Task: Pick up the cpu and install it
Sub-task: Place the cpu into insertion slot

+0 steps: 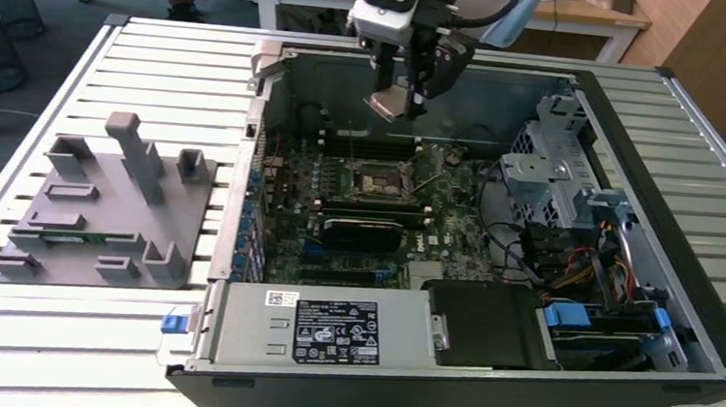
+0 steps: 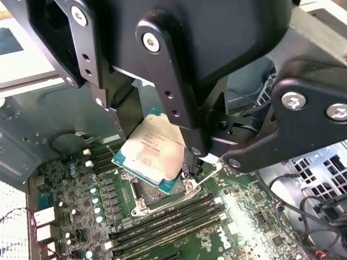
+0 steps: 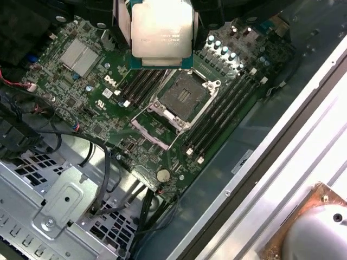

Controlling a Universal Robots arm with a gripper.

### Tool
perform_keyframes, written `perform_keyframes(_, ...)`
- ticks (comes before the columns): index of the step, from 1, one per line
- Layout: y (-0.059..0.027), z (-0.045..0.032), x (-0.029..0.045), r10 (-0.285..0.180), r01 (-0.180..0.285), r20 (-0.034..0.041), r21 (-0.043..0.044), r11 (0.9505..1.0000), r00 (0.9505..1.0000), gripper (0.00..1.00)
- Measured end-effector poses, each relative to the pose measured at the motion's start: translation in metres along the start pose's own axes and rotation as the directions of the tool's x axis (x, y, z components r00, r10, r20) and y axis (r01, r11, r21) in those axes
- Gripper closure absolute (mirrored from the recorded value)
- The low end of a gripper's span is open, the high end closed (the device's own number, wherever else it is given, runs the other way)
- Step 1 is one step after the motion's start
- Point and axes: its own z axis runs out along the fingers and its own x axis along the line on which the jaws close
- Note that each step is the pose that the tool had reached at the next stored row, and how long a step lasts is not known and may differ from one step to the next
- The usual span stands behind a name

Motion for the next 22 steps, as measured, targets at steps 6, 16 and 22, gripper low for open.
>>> perform_keyframes(6,0.0010,0.0024,0.0015,0.060,-0.060,0.0021,0.0012,0.9982,0.9982,0.46)
perform_keyframes(16,0.0011,0.0061,0.0017,0.227,-0.227,0.0073,0.0034,0.9740,0.9739,0.46)
perform_keyframes(22,0.0014,0.0075,0.0022,0.309,-0.309,0.0099,0.0041,0.9511,0.9510,0.46)
